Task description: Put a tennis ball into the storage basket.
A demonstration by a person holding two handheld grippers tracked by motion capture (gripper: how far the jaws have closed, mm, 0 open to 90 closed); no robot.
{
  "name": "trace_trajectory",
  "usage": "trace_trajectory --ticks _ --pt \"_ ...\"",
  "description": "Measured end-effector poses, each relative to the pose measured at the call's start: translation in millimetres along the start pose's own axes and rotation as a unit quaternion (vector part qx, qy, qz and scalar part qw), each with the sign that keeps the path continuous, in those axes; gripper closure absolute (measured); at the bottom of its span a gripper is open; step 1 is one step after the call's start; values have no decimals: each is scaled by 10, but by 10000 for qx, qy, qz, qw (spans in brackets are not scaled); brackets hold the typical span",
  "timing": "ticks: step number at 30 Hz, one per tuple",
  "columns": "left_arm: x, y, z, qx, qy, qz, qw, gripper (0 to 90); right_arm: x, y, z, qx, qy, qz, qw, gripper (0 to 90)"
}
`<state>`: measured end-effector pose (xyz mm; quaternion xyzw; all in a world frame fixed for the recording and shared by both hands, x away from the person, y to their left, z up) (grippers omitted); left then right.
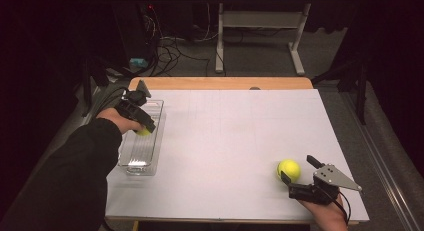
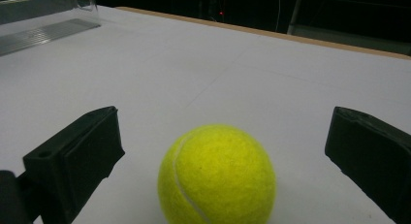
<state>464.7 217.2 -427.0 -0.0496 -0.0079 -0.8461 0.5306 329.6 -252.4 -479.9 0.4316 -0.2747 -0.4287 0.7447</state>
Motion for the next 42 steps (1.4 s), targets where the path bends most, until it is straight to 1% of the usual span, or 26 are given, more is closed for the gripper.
trace_trajectory --ticks 2,4,5,11,14,15,18,22,24,27,30,32,33,35,36,38,39,42 --pt "-41 26 -18 14 40 39 10000 266 -1 -1 1 -4 1 0 10000 0" --pt "-65 58 -39 53 37 78 9999 266 -1 -1 0 -4 0 4 10000 0" --pt "-76 71 -48 34 48 77 10000 266 0 -1 -1 -6 -1 0 10000 0" --pt "-93 164 -115 56 143 122 9998 266 -2 -7 -6 -21 4 3 10000 0" --pt "-104 198 -151 26 236 131 9996 265 -4 -8 -7 -23 8 0 10000 0" --pt "-107 206 -163 2 229 128 9997 265 -4 -9 -8 -24 8 2 10000 0" --pt "-137 233 -179 11 287 186 9994 265 -6 -13 -7 -34 6 4 10000 0" --pt "-205 248 -175 43 316 308 9990 264 -3 -15 -5 -32 10 -11 10000 0" --pt "-234 245 -179 65 297 368 9989 264 2 -15 -5 -30 9 -6 10000 0" --pt "-255 232 -173 75 275 381 9989 264 1 -15 -2 -25 8 0 10000 0" --pt "-234 222 -163 98 213 300 9993 250 4 -15 -2 -30 3 -10 10000 0" --pt "-200 225 -122 168 160 237 9995 131 7 -9 0 -14 -10 5 10000 0" --pt "-169 230 -109 236 83 198 9995 105 8 -6 1 -4 -11 7 10000 0" --pt "-103 222 -98 215 25 89 9997 21 11 -6 5 -10 -19 -5 10000 0" --pt "-70 212 -95 168 17 10 9999 5 13 -4 5 1 -14 -6 10000 0" --pt "1 203 -98 153 108 -116 9998 5 16 -2 10 4 -22 -8 10000 0" --pt "36 198 -95 132 113 -182 9997 5 17 -2 12 2 -26 -9 10000 0" --pt "139 193 -91 134 145 -310 9993 5 18 -3 15 2 -25 -14 10000 0"
Point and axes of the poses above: each handheld gripper's, and its own axes: z roughly backward along the jaws, y roughly out of its top, x roughly to its right, the point moved 8 cm from there along -z, roughly forward along the jaws, and after that the axes turned 9 degrees about -x, right-handed, at the moved point
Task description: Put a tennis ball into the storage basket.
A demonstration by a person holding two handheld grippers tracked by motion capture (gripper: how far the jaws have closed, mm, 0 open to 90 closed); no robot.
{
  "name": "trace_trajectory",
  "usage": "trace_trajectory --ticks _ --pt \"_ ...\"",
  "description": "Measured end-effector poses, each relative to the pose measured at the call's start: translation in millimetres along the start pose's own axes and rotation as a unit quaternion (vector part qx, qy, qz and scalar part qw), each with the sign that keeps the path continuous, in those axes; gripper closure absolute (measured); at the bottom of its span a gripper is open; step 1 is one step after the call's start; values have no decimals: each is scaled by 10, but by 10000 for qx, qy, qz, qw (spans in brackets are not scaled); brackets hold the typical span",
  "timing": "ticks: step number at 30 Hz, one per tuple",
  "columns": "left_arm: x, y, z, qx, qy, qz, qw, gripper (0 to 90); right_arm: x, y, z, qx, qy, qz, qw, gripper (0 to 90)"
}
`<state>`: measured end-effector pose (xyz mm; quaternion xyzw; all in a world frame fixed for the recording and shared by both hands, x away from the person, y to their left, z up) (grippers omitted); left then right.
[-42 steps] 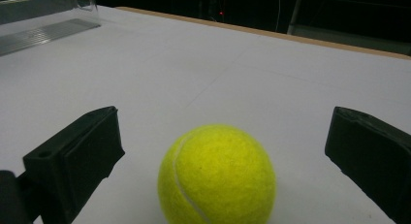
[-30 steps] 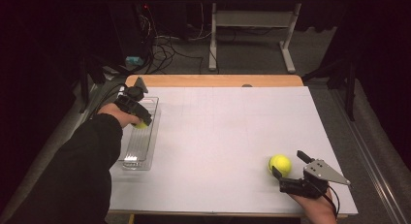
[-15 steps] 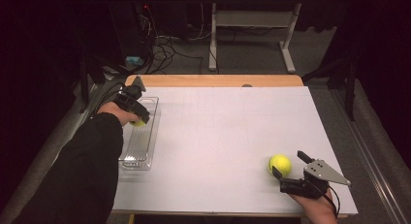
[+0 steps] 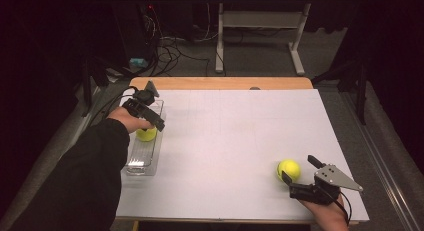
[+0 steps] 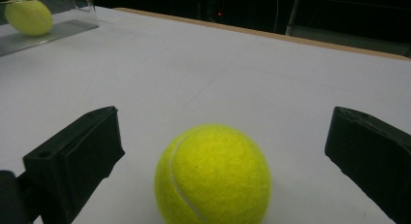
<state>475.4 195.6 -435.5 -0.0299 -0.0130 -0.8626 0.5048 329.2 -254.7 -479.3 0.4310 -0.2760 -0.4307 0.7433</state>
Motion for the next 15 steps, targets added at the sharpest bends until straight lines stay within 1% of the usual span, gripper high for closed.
trace_trajectory --ticks 5,6,7,13,15 --pt "229 -4 1 -58 66 -292 9995 5 1 1 4 0 -7 2 10000 0" --pt "263 0 -3 -30 69 -319 9995 5 0 -1 3 -6 -4 -1 10000 0" --pt "311 -3 -3 -45 88 -398 9992 5 0 -1 3 -6 -7 1 10000 0" --pt "504 -7 -12 -41 120 -634 9979 5 -10 -3 1 -14 -6 10 10000 0" --pt "564 -15 -19 -53 100 -712 9974 5 -12 -4 -2 -14 -2 18 10000 0"
Point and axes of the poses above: each handheld gripper's, and its own axes: z roughly backward along the jaws, y roughly out of its top, x roughly to its right, the point moved 8 cm from there along -z, roughly forward along the jaws, and after that the axes turned 9 degrees about -x, right-handed, at the moved point
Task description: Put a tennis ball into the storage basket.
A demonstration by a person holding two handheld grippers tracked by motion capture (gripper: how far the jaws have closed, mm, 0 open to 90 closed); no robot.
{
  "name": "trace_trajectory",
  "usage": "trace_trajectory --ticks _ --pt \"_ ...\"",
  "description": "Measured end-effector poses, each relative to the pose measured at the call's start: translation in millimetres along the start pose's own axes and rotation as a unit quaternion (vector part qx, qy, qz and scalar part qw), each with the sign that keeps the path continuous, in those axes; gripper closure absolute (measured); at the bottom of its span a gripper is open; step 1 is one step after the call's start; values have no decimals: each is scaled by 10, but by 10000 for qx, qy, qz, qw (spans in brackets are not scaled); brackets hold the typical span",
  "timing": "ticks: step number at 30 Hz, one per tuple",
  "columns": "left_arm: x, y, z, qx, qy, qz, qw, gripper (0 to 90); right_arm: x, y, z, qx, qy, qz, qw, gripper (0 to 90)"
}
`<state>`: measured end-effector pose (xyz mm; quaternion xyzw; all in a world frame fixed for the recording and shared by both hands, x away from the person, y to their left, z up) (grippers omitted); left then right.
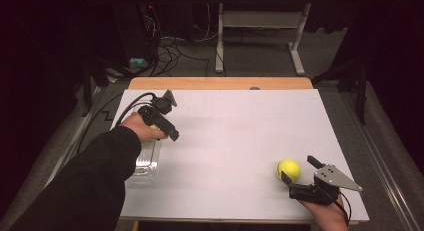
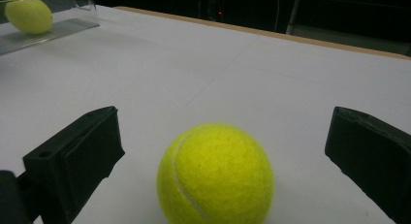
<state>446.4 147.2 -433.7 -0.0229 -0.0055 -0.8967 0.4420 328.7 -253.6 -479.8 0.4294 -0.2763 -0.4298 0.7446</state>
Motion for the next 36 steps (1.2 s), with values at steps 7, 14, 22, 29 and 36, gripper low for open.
trace_trajectory --ticks 7,14,22,29,36 --pt "245 9 -40 100 -93 -220 9997 5 -17 -9 -16 -25 23 34 10000 0" --pt "517 2 -135 76 -146 -489 9987 5 -25 -15 -28 -51 28 19 10000 0" --pt "698 13 -181 186 -141 -624 9978 5 -42 -31 -51 -88 45 47 9999 0" --pt "908 5 -266 241 -180 -821 9962 5 -30 -28 -48 -79 33 -30 10000 0" --pt "988 10 -324 186 -212 -932 9952 5 6 -30 -97 -178 16 -107 9998 0"
Point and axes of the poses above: each handheld gripper's, and its own axes: z roughly backward along the jaws, y roughly out of its top, x roughly to its right, the point moved 8 cm from there along -z, roughly forward along the jaws, and after that the axes turned 9 degrees about -x, right-handed, at the moved point
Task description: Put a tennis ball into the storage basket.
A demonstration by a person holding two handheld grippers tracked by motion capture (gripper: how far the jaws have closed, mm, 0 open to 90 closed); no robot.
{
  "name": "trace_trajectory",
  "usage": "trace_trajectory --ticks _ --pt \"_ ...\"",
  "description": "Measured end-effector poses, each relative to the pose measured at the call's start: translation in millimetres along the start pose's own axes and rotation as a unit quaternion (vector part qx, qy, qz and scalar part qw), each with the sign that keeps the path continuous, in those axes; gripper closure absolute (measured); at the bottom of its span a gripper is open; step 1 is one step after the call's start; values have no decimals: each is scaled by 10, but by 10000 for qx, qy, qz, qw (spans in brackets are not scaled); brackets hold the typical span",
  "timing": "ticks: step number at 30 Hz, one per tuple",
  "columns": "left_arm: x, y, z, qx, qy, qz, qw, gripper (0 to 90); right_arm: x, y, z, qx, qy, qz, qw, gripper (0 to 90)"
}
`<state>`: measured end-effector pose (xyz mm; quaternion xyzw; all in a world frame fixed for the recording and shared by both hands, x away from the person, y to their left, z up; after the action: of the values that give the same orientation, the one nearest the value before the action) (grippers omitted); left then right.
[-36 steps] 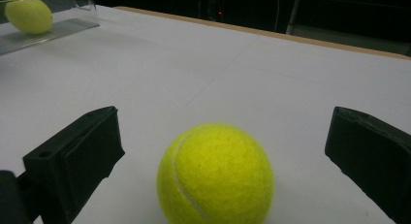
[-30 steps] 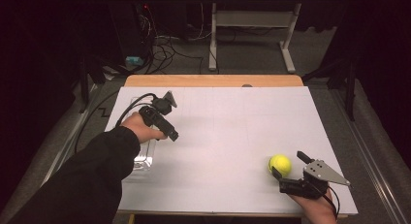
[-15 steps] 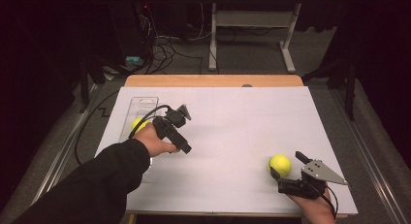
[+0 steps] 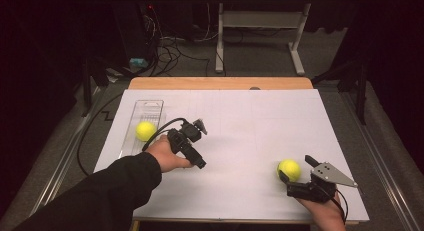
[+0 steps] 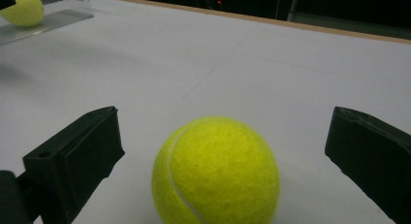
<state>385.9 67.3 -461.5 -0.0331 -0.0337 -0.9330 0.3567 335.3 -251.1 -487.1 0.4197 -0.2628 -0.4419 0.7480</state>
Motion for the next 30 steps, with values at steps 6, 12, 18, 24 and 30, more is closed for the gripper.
trace_trajectory --ticks 6,12,18,24,30 --pt "13 -20 6 -4 -34 -32 10000 5 8 -51 -32 -307 -55 -116 9994 3" --pt "20 -77 10 40 -9 40 10000 5 9 -121 -73 -641 -29 -112 9979 3" --pt "66 -108 22 45 -22 -3 10000 5 -17 -152 -103 -851 -8 -81 9963 27" --pt "70 -107 1 -31 -29 -45 10000 5 -9 -202 -171 -1146 36 -107 9934 88" --pt "81 -105 -4 -52 -49 -85 9999 4 4 -221 -195 -1320 63 -199 9910 187"
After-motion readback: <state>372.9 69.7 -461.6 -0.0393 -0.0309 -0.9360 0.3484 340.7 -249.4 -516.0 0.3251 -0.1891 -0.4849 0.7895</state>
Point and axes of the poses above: each handheld gripper's, and its own axes: z roughly backward along the jaws, y roughly out of its top, x roughly to its right, the point moved 8 cm from there along -z, roughly forward along the jaws, and after that the axes turned 9 degrees about -x, right-handed, at the moved point
